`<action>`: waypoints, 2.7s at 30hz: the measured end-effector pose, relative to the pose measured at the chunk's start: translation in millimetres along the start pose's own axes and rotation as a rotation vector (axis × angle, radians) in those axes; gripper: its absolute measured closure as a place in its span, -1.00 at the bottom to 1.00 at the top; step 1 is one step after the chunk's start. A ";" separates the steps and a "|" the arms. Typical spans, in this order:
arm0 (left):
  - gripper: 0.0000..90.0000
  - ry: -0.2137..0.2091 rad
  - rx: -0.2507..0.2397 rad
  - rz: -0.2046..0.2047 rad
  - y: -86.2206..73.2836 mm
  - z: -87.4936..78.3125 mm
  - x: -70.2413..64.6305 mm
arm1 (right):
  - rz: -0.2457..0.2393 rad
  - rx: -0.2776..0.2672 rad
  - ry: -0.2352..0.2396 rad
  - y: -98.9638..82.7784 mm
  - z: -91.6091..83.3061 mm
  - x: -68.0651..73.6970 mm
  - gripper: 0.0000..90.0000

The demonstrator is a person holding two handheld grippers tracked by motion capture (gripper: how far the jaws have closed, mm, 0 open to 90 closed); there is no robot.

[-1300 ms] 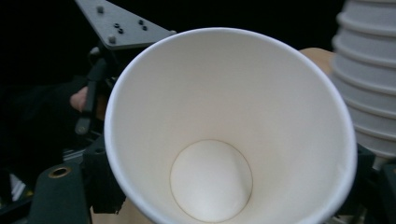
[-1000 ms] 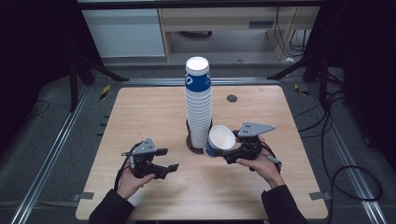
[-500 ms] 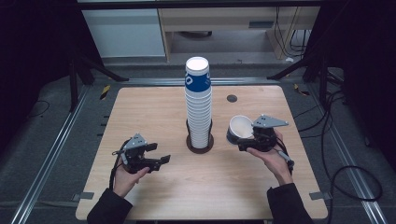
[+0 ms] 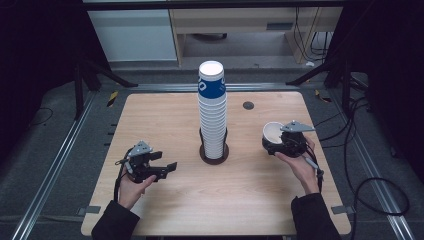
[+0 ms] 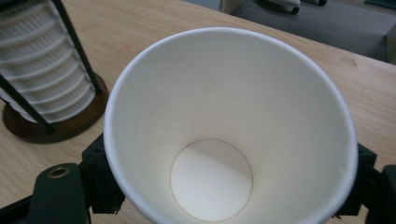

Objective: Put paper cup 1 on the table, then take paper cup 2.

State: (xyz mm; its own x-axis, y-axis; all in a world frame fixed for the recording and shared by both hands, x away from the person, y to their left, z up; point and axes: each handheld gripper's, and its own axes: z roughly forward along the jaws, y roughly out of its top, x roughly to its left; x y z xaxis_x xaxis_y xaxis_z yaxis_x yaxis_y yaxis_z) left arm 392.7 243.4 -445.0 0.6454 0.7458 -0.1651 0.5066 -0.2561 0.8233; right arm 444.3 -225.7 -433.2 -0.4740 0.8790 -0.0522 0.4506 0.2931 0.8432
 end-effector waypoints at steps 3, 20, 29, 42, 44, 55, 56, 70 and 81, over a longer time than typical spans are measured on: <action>-0.57 0.003 0.003 -0.004 -0.4 1.0 1.0 | 0.010 0.025 -0.008 -4.6 5.1 -6.2 -0.56; -0.57 0.014 0.017 0.003 -1.4 2.3 1.3 | 0.051 0.097 -0.014 -29.7 24.2 -22.3 -0.60; -0.58 0.013 0.019 0.003 -1.7 1.9 1.6 | 0.047 0.049 -0.016 -26.4 19.5 -22.7 -0.80; -0.58 0.010 0.029 0.002 -1.5 2.5 1.7 | 0.065 -0.093 -0.007 -1.4 -14.2 -19.6 -0.79; -0.59 0.011 0.031 0.007 -1.5 2.8 1.3 | 0.067 -0.118 0.008 3.9 -19.9 -15.1 -0.76; -0.60 0.011 0.035 0.003 -1.5 4.0 2.9 | 0.026 -0.226 0.092 39.1 -51.5 15.8 -0.79; -0.60 0.015 0.035 0.003 -1.5 3.9 3.2 | 0.027 -0.238 0.102 42.0 -54.7 18.4 -0.79; -0.61 0.025 0.050 0.006 -1.6 8.6 -0.2 | 0.000 -0.345 0.244 89.6 -76.9 50.0 -0.83; -0.60 0.021 0.048 0.013 -0.1 9.1 -0.9 | -0.040 -0.401 0.324 143.5 -66.6 82.6 -0.85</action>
State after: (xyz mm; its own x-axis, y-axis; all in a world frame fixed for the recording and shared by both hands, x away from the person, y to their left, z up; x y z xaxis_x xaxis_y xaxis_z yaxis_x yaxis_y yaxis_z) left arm 397.3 237.2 -449.9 0.6403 0.7548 -0.1426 0.5256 -0.2951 0.7979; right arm 419.5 -136.1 -280.9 -0.7235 0.6898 0.0264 0.1322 0.1009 0.9861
